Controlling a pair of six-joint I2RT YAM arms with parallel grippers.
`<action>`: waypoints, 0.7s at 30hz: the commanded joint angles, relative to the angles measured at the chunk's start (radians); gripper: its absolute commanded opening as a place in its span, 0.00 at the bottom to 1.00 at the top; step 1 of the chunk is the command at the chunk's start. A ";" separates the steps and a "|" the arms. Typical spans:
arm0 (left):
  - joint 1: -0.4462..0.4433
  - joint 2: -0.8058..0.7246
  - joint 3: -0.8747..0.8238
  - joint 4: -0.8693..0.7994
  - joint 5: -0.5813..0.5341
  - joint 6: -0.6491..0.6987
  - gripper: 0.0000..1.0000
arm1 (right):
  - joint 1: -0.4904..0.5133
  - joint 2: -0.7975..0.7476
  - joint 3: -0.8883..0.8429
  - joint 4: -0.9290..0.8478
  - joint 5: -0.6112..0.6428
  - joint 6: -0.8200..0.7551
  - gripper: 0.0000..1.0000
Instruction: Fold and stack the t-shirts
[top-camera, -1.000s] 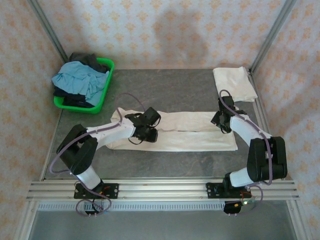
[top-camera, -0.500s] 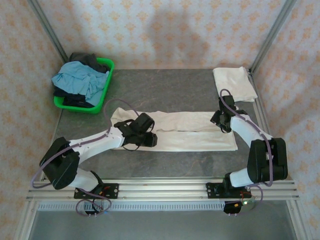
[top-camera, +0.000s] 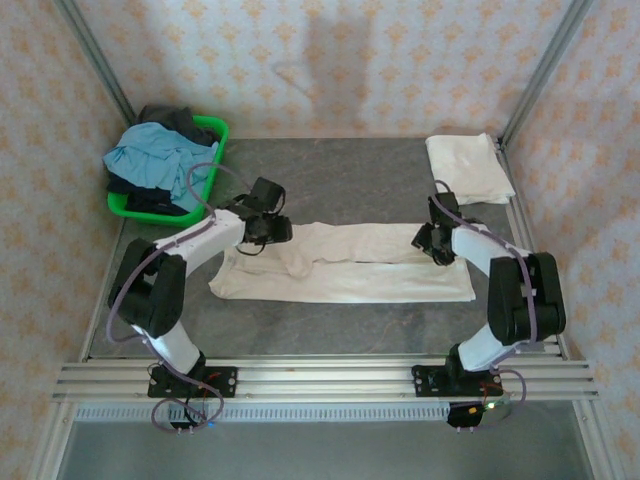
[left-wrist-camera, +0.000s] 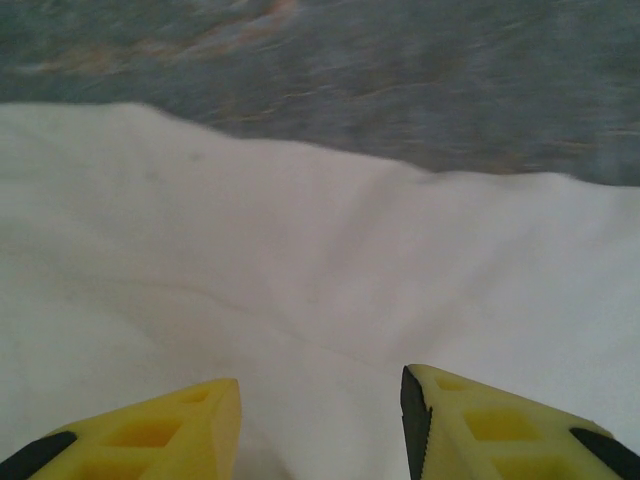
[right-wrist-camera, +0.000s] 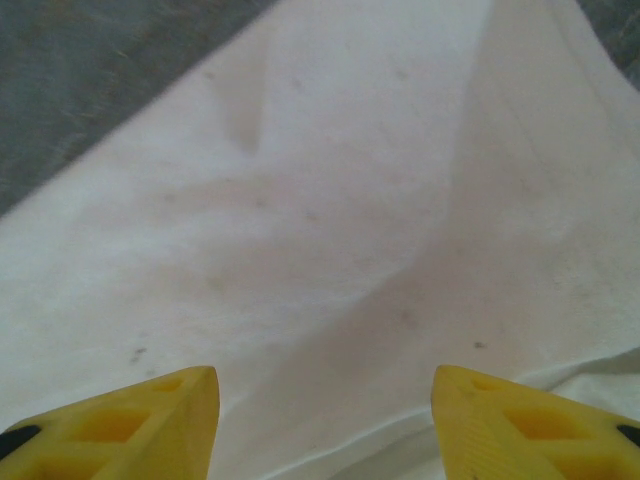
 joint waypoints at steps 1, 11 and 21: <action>0.029 -0.001 -0.077 0.022 -0.041 -0.009 0.47 | -0.012 0.025 0.018 -0.032 0.086 0.031 0.58; 0.059 -0.065 -0.229 0.059 -0.066 -0.040 0.35 | -0.101 0.017 -0.050 -0.015 0.089 0.068 0.60; 0.058 -0.203 -0.288 -0.014 -0.093 -0.058 0.10 | -0.117 -0.057 -0.087 -0.034 0.115 0.077 0.60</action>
